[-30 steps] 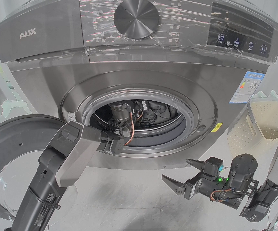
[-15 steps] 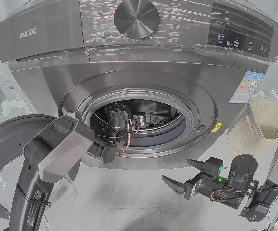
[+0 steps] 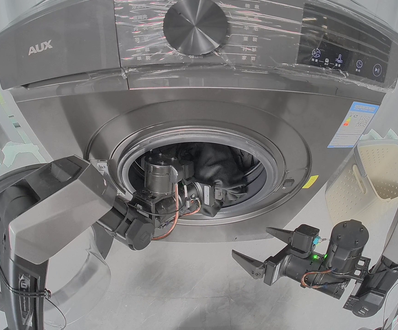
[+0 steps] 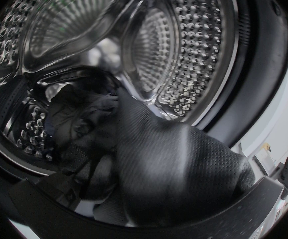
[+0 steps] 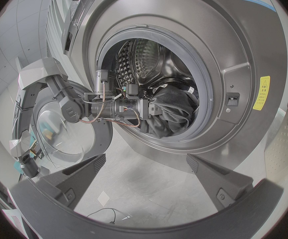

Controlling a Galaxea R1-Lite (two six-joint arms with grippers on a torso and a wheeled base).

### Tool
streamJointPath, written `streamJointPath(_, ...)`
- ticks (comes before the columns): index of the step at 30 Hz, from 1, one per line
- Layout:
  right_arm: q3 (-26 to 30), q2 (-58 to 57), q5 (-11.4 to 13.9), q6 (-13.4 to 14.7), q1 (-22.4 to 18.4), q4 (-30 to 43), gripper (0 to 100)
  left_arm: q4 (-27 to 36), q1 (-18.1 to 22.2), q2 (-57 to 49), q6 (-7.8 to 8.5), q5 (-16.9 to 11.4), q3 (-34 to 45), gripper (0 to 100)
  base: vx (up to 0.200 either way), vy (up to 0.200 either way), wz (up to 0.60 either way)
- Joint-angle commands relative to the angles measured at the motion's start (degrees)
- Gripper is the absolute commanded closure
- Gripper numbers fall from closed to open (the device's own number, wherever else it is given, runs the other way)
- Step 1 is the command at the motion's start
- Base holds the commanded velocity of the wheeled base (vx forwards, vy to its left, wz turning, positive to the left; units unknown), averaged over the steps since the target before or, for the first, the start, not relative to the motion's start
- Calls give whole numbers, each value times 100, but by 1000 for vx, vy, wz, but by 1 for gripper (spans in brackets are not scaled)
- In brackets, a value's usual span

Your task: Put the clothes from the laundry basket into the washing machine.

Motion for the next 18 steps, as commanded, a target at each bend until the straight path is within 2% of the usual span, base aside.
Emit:
streamJointPath(1, 7, 6, 1, -1, -2, -3, 0, -101, -171, -185, 5, -135, 248, 0, 0, 0, 0)
streamJointPath(3, 7, -3, 1, -1, -2, -3, 0, -162, -223, -158, 5, -188, 257, 0, 0, 0, 0)
streamJointPath(8, 7, -11, 1, -1, -2, -3, 0, -294, -206, 140, 5, -100, -16, 0, 0, 0, 0)
streamJointPath(16, -2, -3, 1, -1, -2, -3, 0, -391, 5, 624, 216, 67, -482, 0, 0, 0, 0)
streamJointPath(18, -11, -3, 1, -1, -2, -3, 0, -409, 75, 747, 225, 242, -737, 0, 0, 0, 0)
